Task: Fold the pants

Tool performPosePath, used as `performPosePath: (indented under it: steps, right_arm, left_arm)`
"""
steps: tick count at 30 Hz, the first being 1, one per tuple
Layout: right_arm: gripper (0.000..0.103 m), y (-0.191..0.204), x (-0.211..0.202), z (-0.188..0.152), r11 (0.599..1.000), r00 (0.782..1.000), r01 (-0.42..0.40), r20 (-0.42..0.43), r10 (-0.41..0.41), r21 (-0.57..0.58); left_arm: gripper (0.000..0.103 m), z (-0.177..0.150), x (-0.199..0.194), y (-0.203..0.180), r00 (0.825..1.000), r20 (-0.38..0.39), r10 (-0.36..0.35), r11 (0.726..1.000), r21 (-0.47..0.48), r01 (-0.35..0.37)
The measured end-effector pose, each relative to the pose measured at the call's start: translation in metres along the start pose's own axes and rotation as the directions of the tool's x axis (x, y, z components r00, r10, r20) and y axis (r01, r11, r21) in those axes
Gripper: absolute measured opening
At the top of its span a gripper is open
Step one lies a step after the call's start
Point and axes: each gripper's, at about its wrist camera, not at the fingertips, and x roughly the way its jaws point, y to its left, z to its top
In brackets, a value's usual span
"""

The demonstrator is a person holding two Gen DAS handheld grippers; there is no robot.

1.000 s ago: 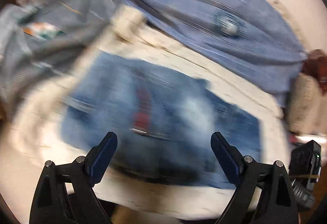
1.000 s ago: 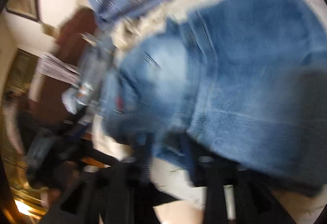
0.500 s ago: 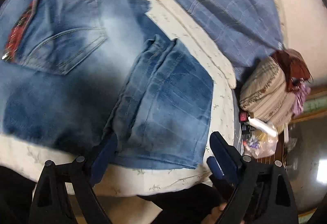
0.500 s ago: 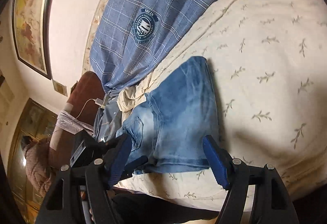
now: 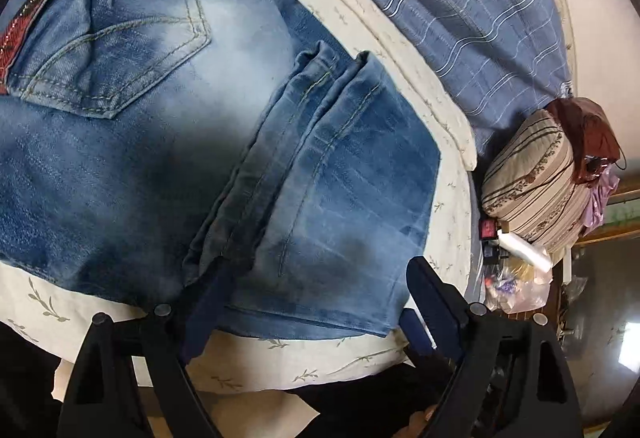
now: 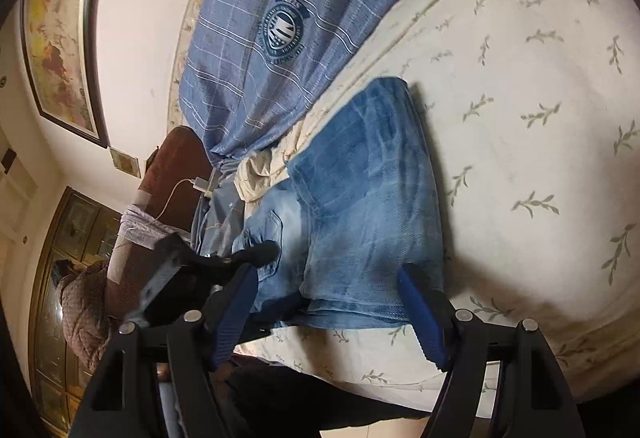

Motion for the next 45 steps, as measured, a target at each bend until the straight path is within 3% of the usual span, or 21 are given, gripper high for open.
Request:
performPosePath:
  steps: [4,5,7,8,12,16,18,20,22,30,34,36,37,38,40,42,45]
  right_arm:
    - [0.076,-0.004,0.004,0.001,1.0,1.0,0.005,-0.009,-0.004,0.013]
    - [0.076,-0.004,0.005,0.001,1.0,1.0,0.005,-0.008,-0.004,0.016]
    - [0.076,-0.004,0.006,0.001,1.0,1.0,0.008,-0.007,-0.007,0.014]
    - [0.076,-0.004,0.006,0.0,1.0,1.0,0.012,-0.005,-0.012,0.012]
    - [0.076,-0.004,0.007,-0.001,1.0,1.0,0.014,-0.006,-0.014,0.011]
    - [0.076,-0.003,0.006,-0.001,1.0,1.0,0.014,-0.004,-0.014,0.013]
    - [0.076,-0.002,0.003,-0.001,1.0,1.0,-0.004,0.0,0.004,0.019]
    - [0.076,0.002,-0.003,0.0,1.0,1.0,-0.006,0.015,0.006,0.013]
    - [0.076,0.007,-0.007,0.003,1.0,0.999,0.013,0.036,-0.013,0.007]
    - [0.076,0.058,-0.001,0.036,0.995,0.998,0.022,0.053,-0.017,-0.092]
    - [0.077,0.052,0.039,0.043,1.0,0.999,0.005,-0.036,-0.006,-0.019]
    - [0.078,0.026,0.076,0.037,0.996,0.982,0.075,-0.179,-0.065,0.05]
    - [0.078,0.01,0.09,0.032,0.991,0.972,0.097,-0.222,-0.074,0.093]
    - [0.078,0.006,0.085,0.031,0.995,0.986,0.043,-0.166,-0.027,0.093]
    - [0.078,0.006,0.083,0.032,0.993,0.984,0.034,-0.179,-0.014,0.109]
    - [0.078,0.005,0.084,0.032,0.994,0.982,0.032,-0.188,-0.011,0.105]
    - [0.078,0.004,0.083,0.032,0.993,0.984,0.019,-0.18,0.002,0.113]
  left_arm:
    - [0.084,0.001,0.004,-0.005,1.0,-0.004,0.016,1.0,0.018,-0.016]
    - [0.075,0.0,0.004,-0.006,1.0,-0.004,0.016,1.0,0.026,-0.015]
    - [0.025,0.0,0.009,-0.007,0.998,-0.02,0.066,0.997,0.049,-0.065]
    - [0.016,0.0,0.017,-0.007,0.996,-0.038,0.086,0.995,0.047,-0.084]
    - [0.008,0.0,0.017,-0.007,0.993,-0.008,0.118,0.991,0.065,-0.117]
    - [0.007,-0.012,-0.018,-0.038,0.967,0.167,0.192,0.953,0.204,-0.225]
    - [0.007,-0.019,-0.028,-0.041,0.952,0.21,0.224,0.935,0.228,-0.271]
    - [0.007,-0.019,-0.012,-0.021,0.955,0.147,0.259,0.939,0.193,-0.285]
    - [0.007,-0.018,0.002,0.002,0.963,0.099,0.249,0.956,0.136,-0.261]
    - [0.007,-0.015,0.001,-0.002,0.969,0.104,0.222,0.961,0.148,-0.236]
    - [0.008,-0.022,-0.009,0.006,0.968,0.108,0.224,0.958,0.159,-0.24]
    - [0.008,-0.023,-0.014,0.008,0.969,0.099,0.224,0.958,0.163,-0.238]
    - [0.008,-0.023,-0.02,0.005,0.972,0.103,0.212,0.959,0.17,-0.227]
    - [0.009,-0.024,-0.027,0.001,0.973,0.117,0.198,0.96,0.178,-0.217]
    - [0.01,-0.023,-0.046,-0.012,0.97,0.173,0.169,0.958,0.203,-0.203]
    - [0.01,-0.015,-0.064,-0.038,0.956,0.258,0.139,0.938,0.276,-0.211]
    - [0.01,0.006,-0.067,-0.062,0.95,0.297,0.098,0.922,0.331,-0.198]
